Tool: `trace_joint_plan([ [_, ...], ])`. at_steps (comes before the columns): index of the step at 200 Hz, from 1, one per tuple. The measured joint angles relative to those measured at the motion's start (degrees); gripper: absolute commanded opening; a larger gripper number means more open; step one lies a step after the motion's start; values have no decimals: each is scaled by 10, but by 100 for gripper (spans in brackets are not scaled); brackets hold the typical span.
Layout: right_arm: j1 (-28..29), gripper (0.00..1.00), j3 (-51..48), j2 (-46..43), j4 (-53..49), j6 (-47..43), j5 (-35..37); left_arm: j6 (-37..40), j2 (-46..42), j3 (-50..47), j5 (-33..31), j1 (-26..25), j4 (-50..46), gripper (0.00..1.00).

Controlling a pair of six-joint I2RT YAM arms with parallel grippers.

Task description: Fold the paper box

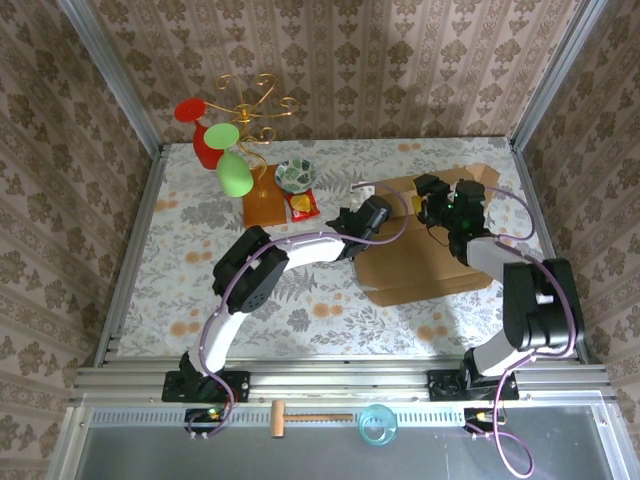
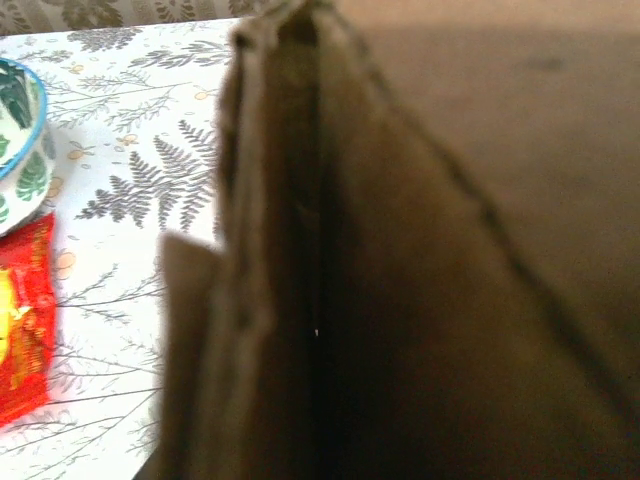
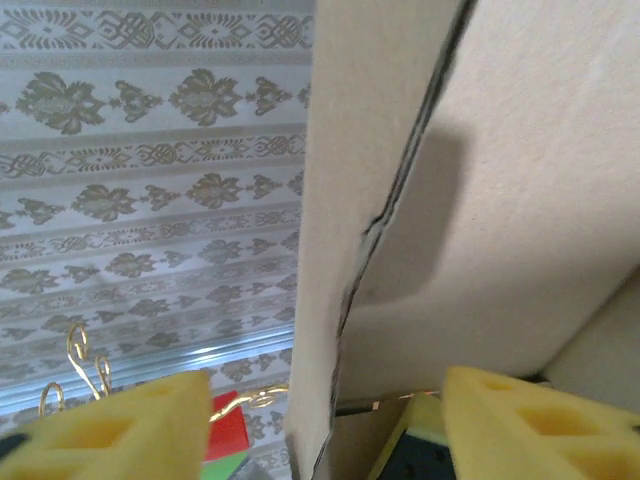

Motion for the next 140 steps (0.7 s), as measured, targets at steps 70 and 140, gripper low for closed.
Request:
trace_joint_plan([
  [70,-30,62,98,-136,-231,-59,45,63,-130,-129,19,56,-23,0],
  [140,-45,58,290,-9,-405,-208,47,90,-196,-140,59,85,-67,0],
])
